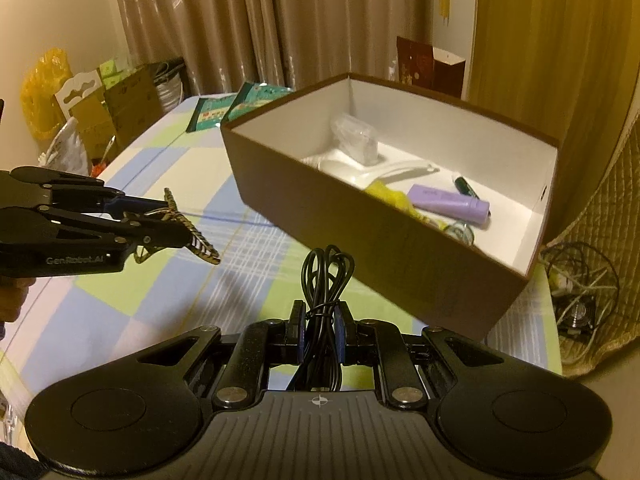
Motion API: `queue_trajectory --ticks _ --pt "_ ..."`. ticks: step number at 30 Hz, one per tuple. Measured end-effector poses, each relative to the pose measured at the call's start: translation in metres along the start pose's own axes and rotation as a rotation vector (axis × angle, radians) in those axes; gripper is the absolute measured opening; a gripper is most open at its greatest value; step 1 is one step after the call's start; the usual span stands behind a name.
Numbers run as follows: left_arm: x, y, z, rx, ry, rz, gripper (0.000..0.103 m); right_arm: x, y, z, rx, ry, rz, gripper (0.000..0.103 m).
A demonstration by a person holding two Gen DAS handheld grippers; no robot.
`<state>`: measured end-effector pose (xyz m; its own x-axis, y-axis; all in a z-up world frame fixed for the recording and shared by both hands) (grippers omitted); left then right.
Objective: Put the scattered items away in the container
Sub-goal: 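Carry the hair clip and cable with both grippers over the box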
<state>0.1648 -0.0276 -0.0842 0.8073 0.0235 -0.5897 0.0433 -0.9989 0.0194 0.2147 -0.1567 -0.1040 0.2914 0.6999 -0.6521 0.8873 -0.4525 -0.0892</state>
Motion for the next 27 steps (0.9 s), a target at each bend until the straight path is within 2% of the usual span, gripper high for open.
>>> queue_trajectory --ticks 11,20,27 --pt "0.020 -0.001 -0.048 0.021 0.063 0.019 0.025 0.002 0.018 -0.043 0.013 0.062 -0.014 0.011" --pt "0.049 -0.002 -0.092 0.045 0.102 0.042 0.025 0.012 0.047 -0.088 0.002 0.111 0.005 0.011" --pt "0.089 0.002 -0.122 0.076 0.091 0.076 0.025 0.039 0.085 -0.110 0.062 0.082 0.009 0.011"
Point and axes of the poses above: each gripper's, at about its wrist camera, not at the fingertips, and x roughly the way its jaws point, y to its right, z to its underside, the point moved 6 cm from there along x, roughly the way its jaws point, and after that the axes turned 6 degrees about y, right-handed, at the moved point
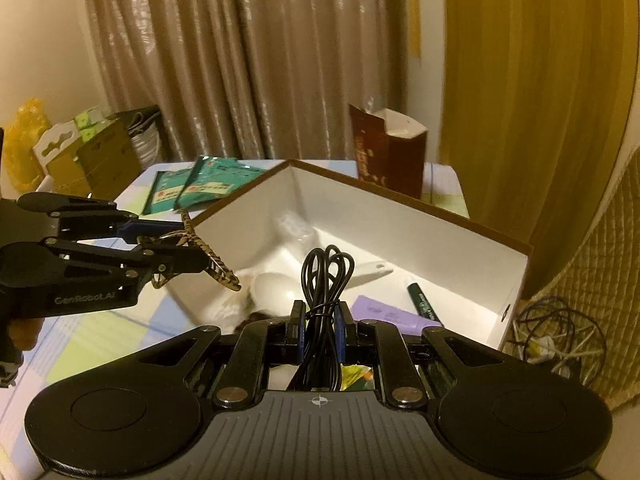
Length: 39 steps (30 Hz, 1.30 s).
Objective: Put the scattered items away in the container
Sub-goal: 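Carry the hair clip and cable with both grippers over the box, then open both grippers to drop the clip and cable into the box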
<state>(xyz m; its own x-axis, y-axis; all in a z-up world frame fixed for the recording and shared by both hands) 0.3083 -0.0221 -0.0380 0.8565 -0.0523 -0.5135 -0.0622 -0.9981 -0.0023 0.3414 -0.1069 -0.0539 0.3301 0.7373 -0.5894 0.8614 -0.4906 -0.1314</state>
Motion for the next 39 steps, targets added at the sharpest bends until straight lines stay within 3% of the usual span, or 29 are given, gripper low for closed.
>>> queue_trajectory --ticks 11,25,39 --pt "0.073 -0.010 -0.015 0.005 -0.113 0.022 0.025 0.046 0.046 -0.010 0.065 -0.080 0.011 0.011" --pt "0.148 -0.003 -0.003 0.103 -0.331 0.061 0.025 0.094 0.074 -0.002 0.078 -0.205 0.058 0.011" --pt "0.188 -0.004 0.005 0.131 -0.395 0.040 0.025 0.115 0.082 0.009 0.103 -0.255 0.077 0.011"
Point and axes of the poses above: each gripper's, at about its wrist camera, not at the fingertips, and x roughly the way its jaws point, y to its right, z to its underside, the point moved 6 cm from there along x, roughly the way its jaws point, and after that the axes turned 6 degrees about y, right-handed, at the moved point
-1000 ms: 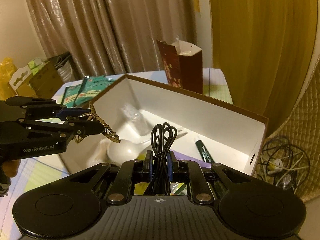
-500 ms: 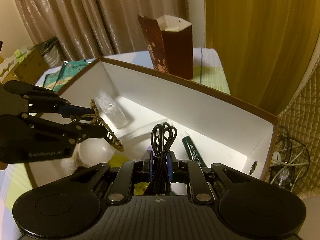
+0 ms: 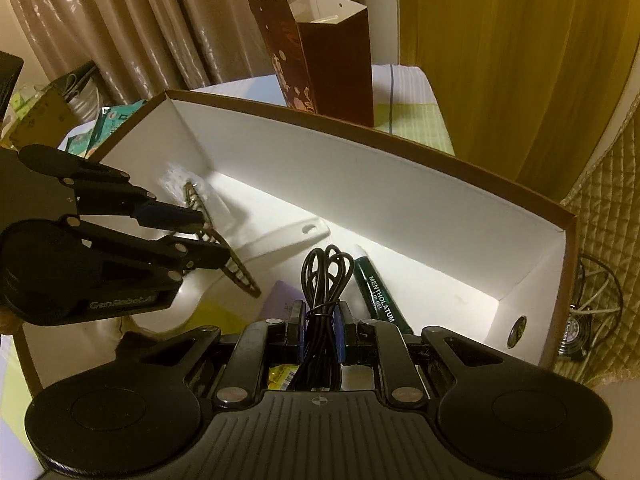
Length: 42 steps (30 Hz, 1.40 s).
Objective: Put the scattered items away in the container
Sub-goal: 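Open both grippers to drop the clip and cable into the box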
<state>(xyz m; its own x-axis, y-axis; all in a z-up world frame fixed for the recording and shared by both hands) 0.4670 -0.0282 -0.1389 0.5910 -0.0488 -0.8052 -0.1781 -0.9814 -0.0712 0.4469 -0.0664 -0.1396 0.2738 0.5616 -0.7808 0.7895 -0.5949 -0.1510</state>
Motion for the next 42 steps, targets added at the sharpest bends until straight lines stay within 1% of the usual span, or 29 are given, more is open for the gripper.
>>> queue_trajectory --ticks 4,6,9,12,14,16,17,18,20,21,23,24,26,28,30,32,38,42 --pt "-0.002 0.002 -0.001 0.025 0.012 -0.001 0.033 0.001 0.000 -0.001 0.005 -0.001 -0.003 0.011" --pt "-0.004 0.001 -0.001 0.028 0.014 -0.001 0.033 0.002 -0.001 -0.001 0.004 -0.001 -0.002 0.011" --pt "-0.005 0.000 -0.002 0.032 0.013 -0.007 0.039 0.002 -0.003 -0.003 0.005 0.003 -0.004 0.011" --pt "-0.006 -0.001 -0.001 0.033 0.008 -0.016 0.046 0.000 -0.006 -0.004 -0.009 0.019 -0.013 0.011" --pt "-0.007 -0.002 0.000 0.031 0.007 -0.022 0.058 -0.001 -0.008 -0.005 -0.026 0.029 -0.008 0.013" --pt "-0.009 -0.002 0.001 0.020 0.004 -0.017 0.064 -0.002 -0.010 -0.004 -0.044 0.030 -0.004 0.031" --pt "-0.010 -0.003 0.002 0.014 0.003 -0.022 0.066 -0.004 -0.010 -0.003 -0.054 0.034 0.004 0.054" --pt "-0.011 -0.004 0.003 0.012 0.003 -0.030 0.067 -0.006 -0.010 -0.002 -0.066 0.045 0.019 0.071" --pt "-0.013 -0.005 0.005 0.015 0.004 -0.032 0.068 -0.011 -0.010 -0.002 -0.085 0.065 0.027 0.077" --pt "-0.014 -0.005 0.006 0.017 0.004 -0.036 0.069 -0.012 -0.010 0.000 -0.089 0.062 0.025 0.083" --pt "-0.018 -0.005 0.007 0.021 0.007 -0.046 0.074 -0.016 -0.009 0.003 -0.096 0.047 0.026 0.089" --pt "-0.021 -0.005 0.007 0.022 0.012 -0.050 0.076 -0.019 -0.012 0.005 -0.105 0.051 0.020 0.092" --pt "-0.027 -0.004 0.008 0.023 0.020 -0.057 0.083 -0.026 -0.017 0.008 -0.126 0.059 0.016 0.098" --pt "-0.034 -0.002 0.009 0.024 0.033 -0.068 0.087 -0.033 -0.021 0.011 -0.138 0.070 0.024 0.101" --pt "-0.042 -0.001 0.010 0.021 0.048 -0.083 0.091 -0.038 -0.025 0.015 -0.133 0.079 0.022 0.101" --pt "-0.051 -0.001 0.012 0.014 0.065 -0.102 0.097 -0.043 -0.027 0.018 -0.115 0.085 0.030 0.101" --pt "-0.080 -0.004 0.016 0.016 0.117 -0.173 0.101 -0.060 -0.034 0.029 -0.075 0.114 0.064 0.101" --pt "-0.103 -0.003 0.019 0.036 0.175 -0.220 0.102 -0.073 -0.038 0.035 -0.073 0.147 0.122 0.101"
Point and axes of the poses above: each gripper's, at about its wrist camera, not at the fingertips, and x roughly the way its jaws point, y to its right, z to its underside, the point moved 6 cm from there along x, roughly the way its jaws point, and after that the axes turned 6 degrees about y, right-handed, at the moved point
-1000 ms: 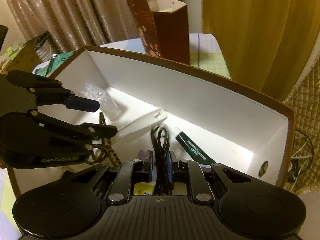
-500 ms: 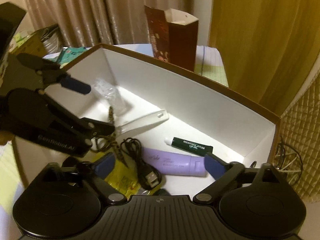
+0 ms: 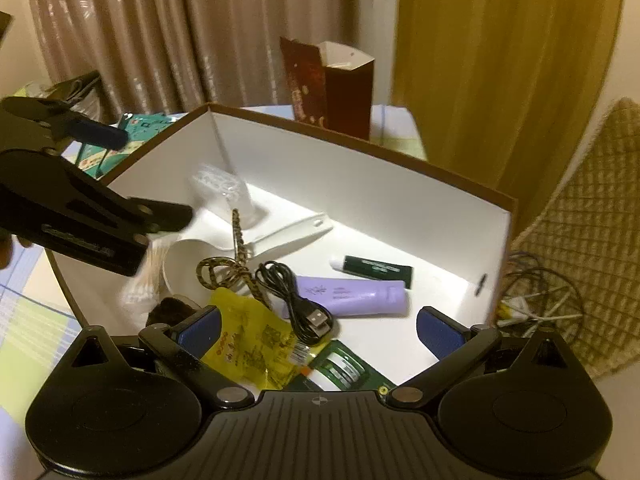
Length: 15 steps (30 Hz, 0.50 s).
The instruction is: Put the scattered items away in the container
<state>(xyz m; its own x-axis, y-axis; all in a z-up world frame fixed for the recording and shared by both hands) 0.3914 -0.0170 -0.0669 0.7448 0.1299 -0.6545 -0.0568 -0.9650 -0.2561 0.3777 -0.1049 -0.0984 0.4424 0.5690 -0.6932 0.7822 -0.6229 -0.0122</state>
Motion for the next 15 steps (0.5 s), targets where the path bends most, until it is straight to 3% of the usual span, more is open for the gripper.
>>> queue_trajectory --ticks 6,15 --pt "-0.035 -0.009 0.007 -0.101 0.023 -0.002 0.102 -0.024 -0.006 0.004 -0.019 0.046 0.062 0.101" --pt "-0.096 -0.012 0.029 -0.199 0.035 -0.019 0.102 -0.070 -0.011 0.009 0.071 0.108 0.061 0.101"
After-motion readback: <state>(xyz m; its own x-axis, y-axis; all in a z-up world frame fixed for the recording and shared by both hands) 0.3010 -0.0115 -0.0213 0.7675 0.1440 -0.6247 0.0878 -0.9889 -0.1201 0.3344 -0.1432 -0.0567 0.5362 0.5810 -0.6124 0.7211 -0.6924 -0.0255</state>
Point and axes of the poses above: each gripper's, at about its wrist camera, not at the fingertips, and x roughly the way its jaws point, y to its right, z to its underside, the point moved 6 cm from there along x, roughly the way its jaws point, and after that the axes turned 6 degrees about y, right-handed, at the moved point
